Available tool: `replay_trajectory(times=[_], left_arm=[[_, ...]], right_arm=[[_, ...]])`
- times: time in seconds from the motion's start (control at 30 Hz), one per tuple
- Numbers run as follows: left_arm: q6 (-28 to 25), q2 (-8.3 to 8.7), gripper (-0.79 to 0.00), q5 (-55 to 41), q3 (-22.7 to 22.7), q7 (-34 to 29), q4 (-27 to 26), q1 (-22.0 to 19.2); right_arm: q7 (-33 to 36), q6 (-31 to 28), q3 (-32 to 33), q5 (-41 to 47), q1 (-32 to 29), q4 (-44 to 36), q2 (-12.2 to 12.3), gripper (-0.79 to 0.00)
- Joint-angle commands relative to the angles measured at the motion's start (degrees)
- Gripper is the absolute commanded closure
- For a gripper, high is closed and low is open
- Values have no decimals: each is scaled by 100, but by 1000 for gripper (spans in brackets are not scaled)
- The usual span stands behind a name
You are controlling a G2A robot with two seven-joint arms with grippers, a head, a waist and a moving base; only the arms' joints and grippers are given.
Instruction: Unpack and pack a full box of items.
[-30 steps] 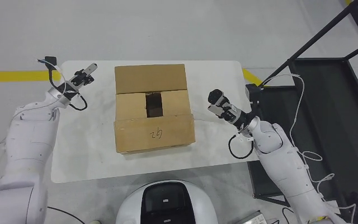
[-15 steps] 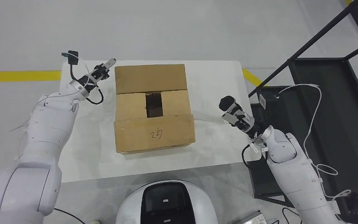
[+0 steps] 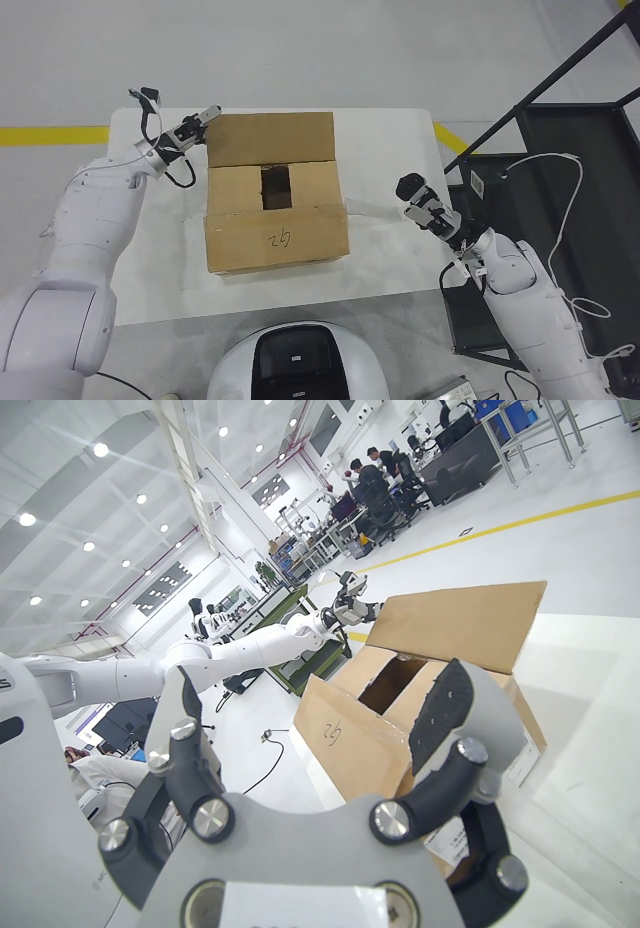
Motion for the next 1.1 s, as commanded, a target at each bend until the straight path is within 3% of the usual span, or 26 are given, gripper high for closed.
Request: replay_trajectory(times=[0.0, 0.07, 0.2, 0.67, 0.83, 1.07], left_arm=[[-21, 25, -785, -315, -100, -433, -34, 22], [-42, 56, -785, -562, -193, -723, -87, 49], [214, 168, -785, -1042, -352, -981, -684, 288], [1691, 807, -785, -2297, -982, -2458, -3674, 1907], [2256, 923, -785, -2470, -1027, -3023, -4005, 2209], [2523, 972, -785, -2426, -909, -3288, -3973, 2303]], right_arm=[[10, -13, -1, 4, 1, 0, 1, -785], [12, -16, -3, 6, -2, -2, 1, -785], [12, -39, -7, -30, -40, -45, 1, -785], [281, -58, 36, -379, -517, -498, 42, -785], [278, -9, -27, -461, -567, -561, 41, -785], [231, 33, -119, -545, -579, -534, 36, -785]])
